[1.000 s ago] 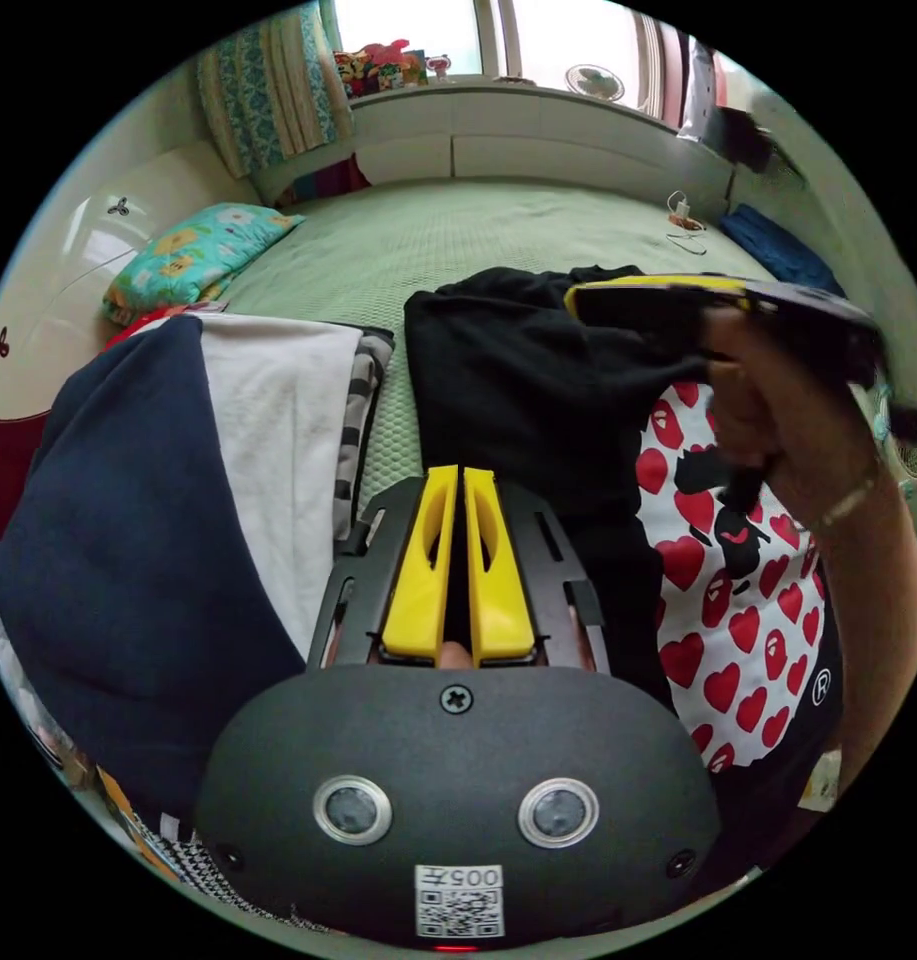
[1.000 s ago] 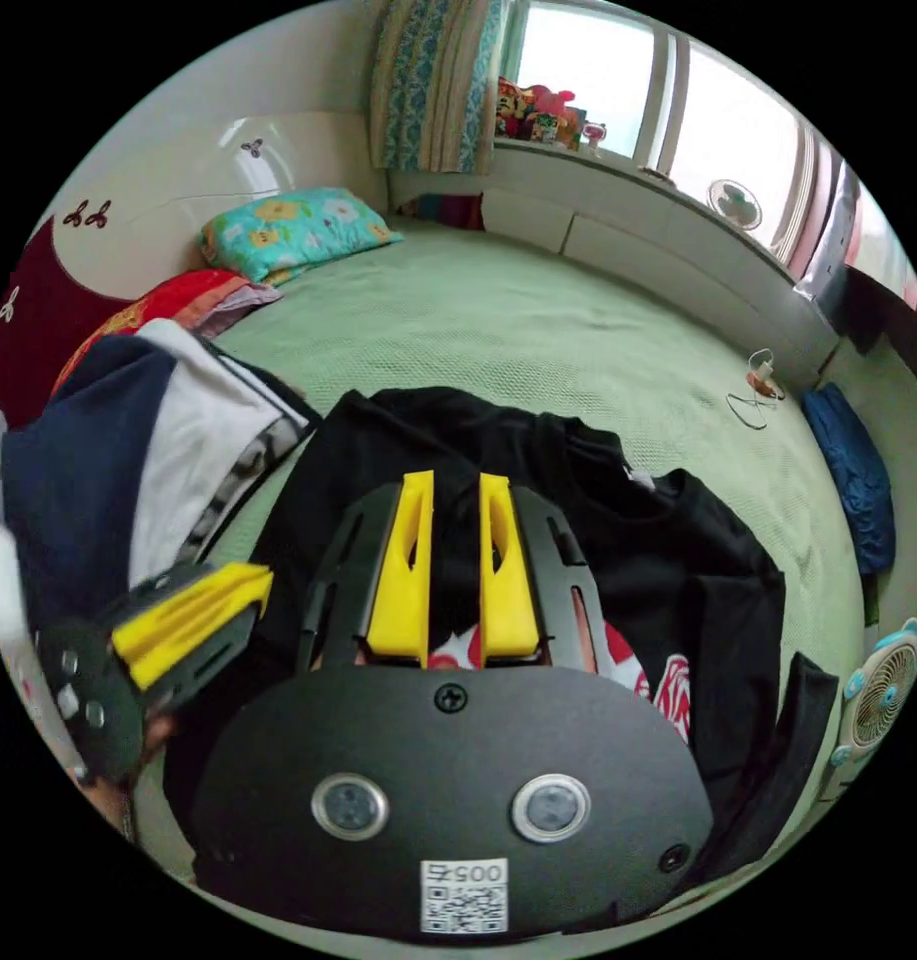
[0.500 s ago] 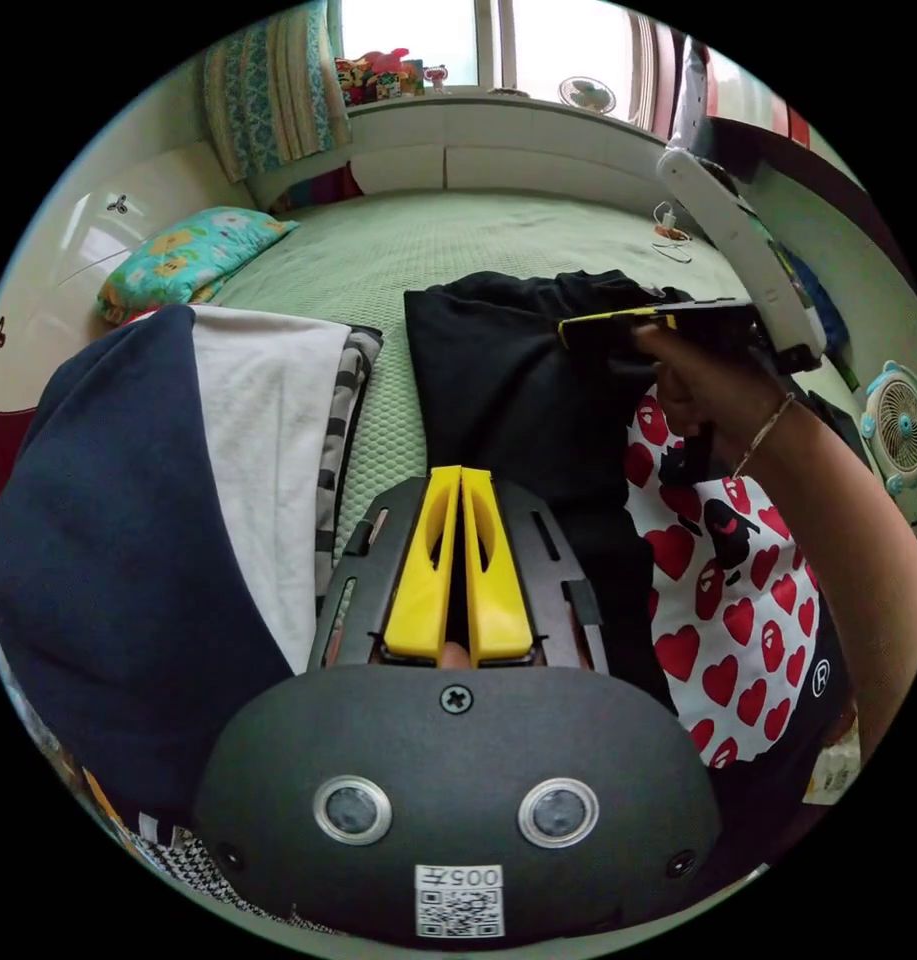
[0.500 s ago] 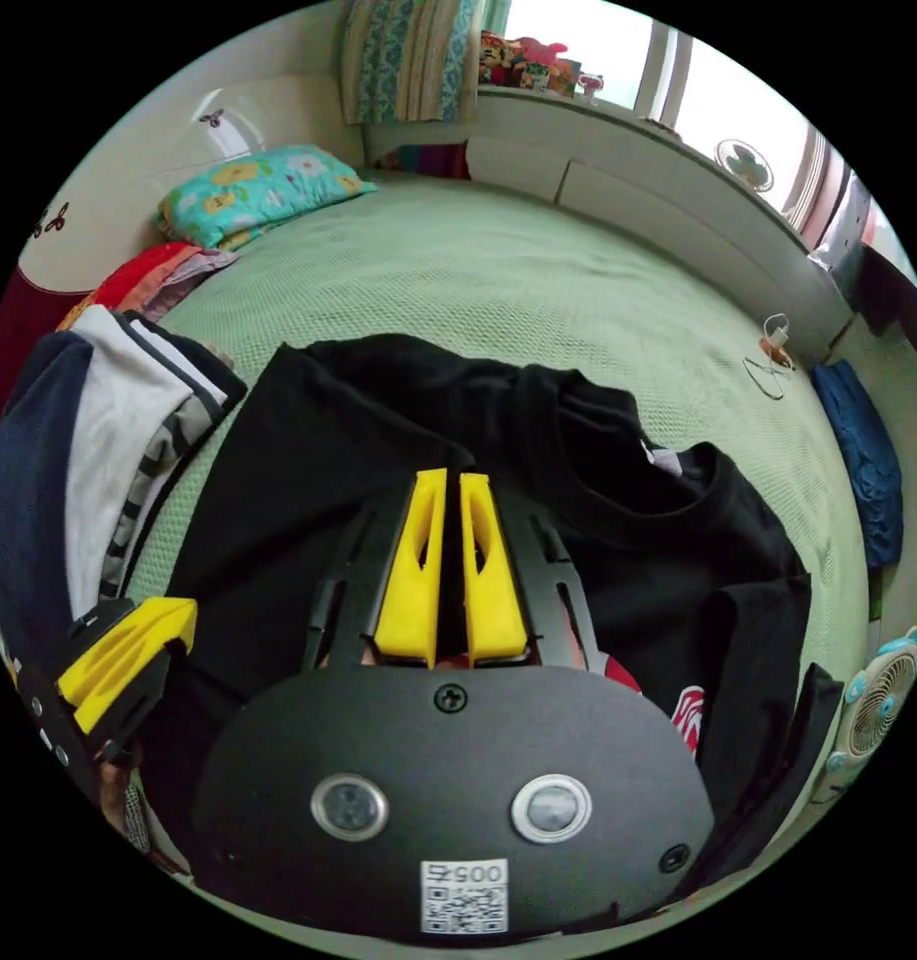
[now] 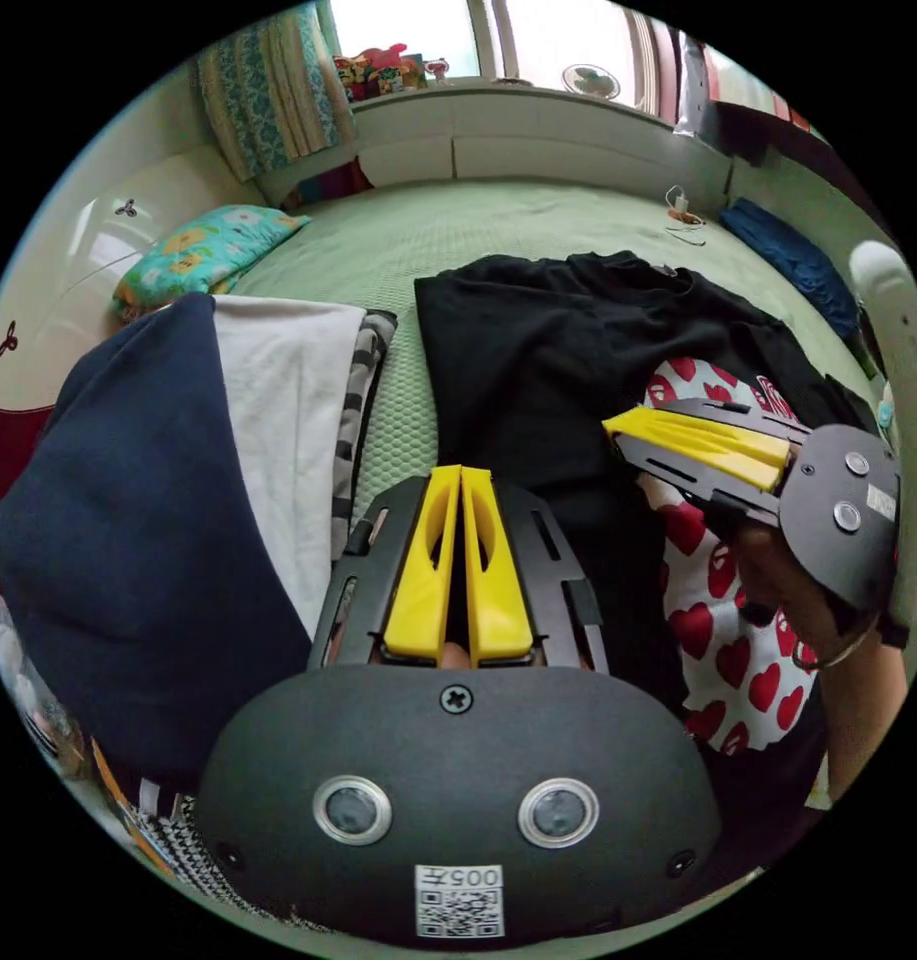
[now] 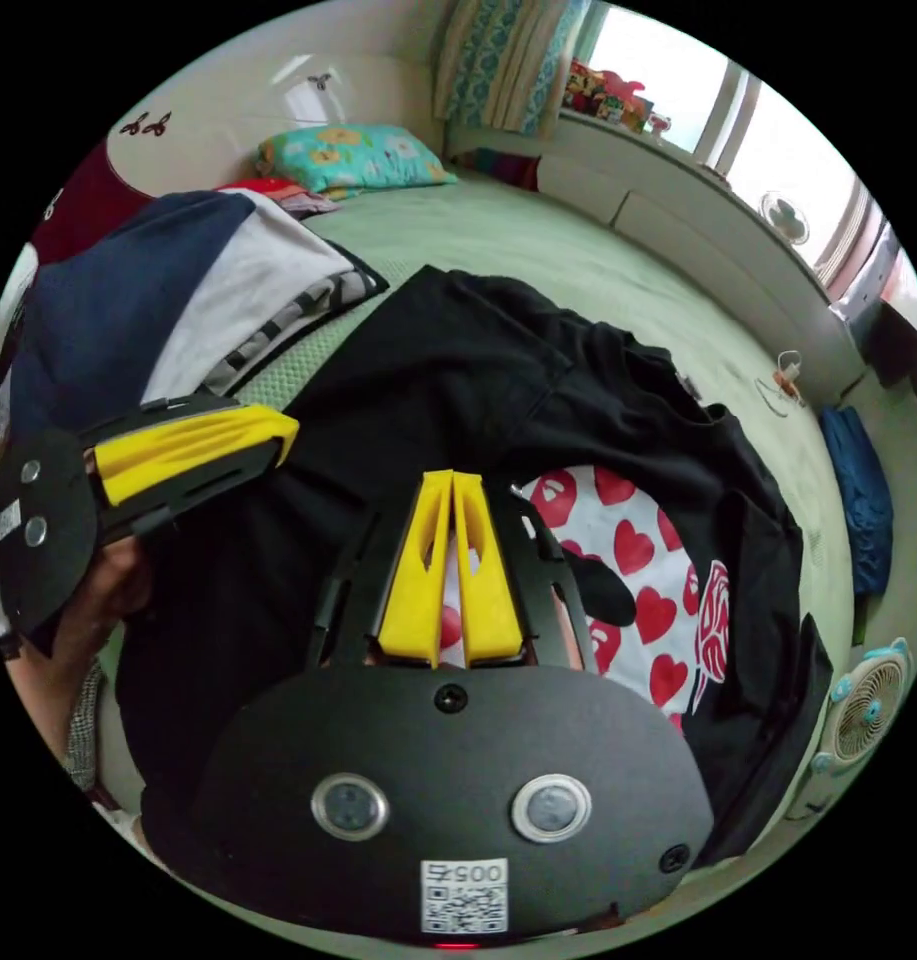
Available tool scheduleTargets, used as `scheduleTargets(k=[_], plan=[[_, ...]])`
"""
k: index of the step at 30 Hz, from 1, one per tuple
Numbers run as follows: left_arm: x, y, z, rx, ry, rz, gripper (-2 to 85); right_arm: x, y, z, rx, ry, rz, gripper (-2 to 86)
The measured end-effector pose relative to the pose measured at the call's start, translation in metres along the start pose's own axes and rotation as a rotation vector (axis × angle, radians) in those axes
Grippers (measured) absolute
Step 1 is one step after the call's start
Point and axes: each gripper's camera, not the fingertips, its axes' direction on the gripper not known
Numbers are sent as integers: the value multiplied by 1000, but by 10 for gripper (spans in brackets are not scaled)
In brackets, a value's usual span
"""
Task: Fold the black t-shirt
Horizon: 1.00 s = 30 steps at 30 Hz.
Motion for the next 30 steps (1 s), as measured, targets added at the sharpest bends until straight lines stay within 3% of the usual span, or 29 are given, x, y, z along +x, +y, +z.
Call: scheduleTargets(k=[4,9,15,20,26,30], plan=[[2,40,-79,106,60,12,-2,25,53,-74,101,-41,52,-14],[15,125,-144,116,126,14,-2,62,198,-178,185,39,234,-13],[43,194,-158,57,208,-48,-2,72,329,-198,139,31,464,-13],[64,193,-152,7,156,-20,-2,68,348,-188,74,-3,489,-12],[81,172,-135,5,207,6,-1,83,313,-161,56,201,386,-13],[92,167,-109,-54,163,27,-2,106,311,-131,-9,179,396,-13]])
